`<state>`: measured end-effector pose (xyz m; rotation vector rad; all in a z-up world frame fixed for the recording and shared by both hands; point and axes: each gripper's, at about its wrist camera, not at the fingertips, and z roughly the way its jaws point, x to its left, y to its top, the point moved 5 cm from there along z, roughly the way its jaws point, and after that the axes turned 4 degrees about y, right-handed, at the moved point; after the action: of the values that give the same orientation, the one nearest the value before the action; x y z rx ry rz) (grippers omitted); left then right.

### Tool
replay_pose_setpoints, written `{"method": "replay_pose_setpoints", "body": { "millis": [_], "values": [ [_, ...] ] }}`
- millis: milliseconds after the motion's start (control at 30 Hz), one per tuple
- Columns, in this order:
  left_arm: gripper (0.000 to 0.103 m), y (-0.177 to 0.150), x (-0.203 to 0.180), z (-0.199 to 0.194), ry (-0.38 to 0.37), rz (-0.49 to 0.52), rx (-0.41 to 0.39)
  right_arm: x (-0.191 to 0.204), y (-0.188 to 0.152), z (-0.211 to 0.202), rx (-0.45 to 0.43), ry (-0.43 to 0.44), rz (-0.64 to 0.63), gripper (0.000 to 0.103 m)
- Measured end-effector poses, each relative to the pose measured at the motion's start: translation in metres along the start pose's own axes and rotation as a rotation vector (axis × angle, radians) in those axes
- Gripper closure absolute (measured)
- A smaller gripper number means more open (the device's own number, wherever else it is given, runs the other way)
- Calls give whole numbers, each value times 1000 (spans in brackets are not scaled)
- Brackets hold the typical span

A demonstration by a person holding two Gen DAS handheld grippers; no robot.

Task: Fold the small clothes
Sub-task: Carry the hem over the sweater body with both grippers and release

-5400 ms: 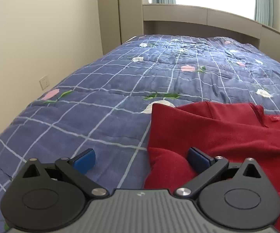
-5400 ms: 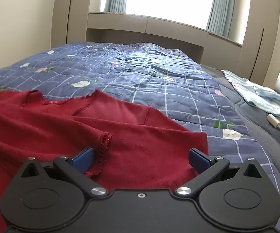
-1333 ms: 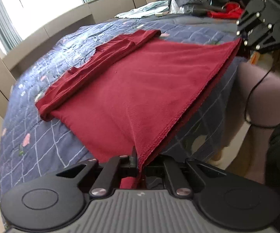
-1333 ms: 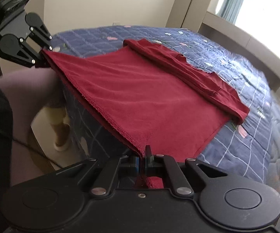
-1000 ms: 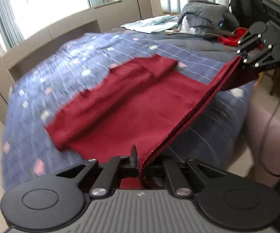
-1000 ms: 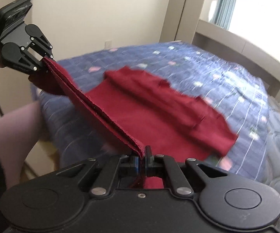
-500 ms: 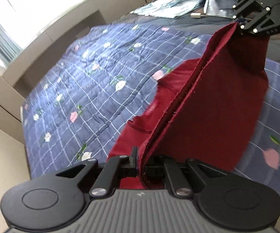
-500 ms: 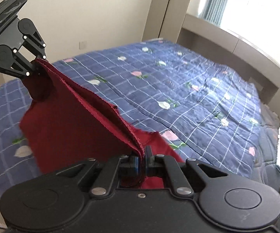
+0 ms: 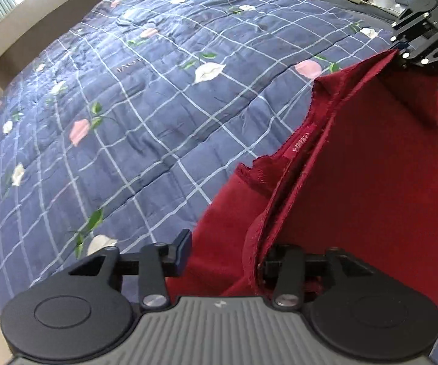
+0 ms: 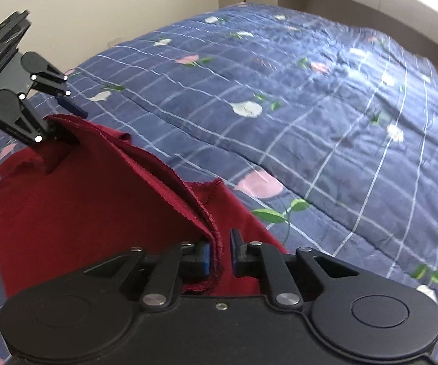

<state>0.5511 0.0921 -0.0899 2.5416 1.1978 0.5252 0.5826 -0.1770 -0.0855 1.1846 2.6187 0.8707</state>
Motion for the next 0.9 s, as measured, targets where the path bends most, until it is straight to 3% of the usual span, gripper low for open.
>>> {"method": "replay_pose_setpoints", "body": {
  "millis": [33,100,167,233,333,533,633,700,800,900],
  "values": [
    [49,0,2,3,-1,4,-9,-5,-1,4,-1,-1,9,77],
    [18,-1,8,2,17,21,-43,-14,-2,10,-8,11,40,68],
    [2,-2,18,-2,27,30,-83,-25,-4,12,-20,17,87,52],
    [2,-4,32,-5,-28,-6,-90,-36,-6,11,-44,21,138,32],
    [1,-8,57,-6,-161,-145,-53,-52,-10,6,-83,35,241,11],
    [1,-15,84,1,-273,-383,-79,-70,-17,7,-115,83,418,10],
    [1,-14,91,2,-289,-474,-117,-81,-19,5,-158,151,542,9],
    [1,-14,98,1,-286,-520,-133,-88,-20,4,-176,201,609,8],
    [1,-17,101,5,-273,-536,-112,-88,-18,6,-168,193,613,5],
    [1,-20,95,13,-169,-481,-55,-85,-17,8,-185,165,604,3]
  ]
}}
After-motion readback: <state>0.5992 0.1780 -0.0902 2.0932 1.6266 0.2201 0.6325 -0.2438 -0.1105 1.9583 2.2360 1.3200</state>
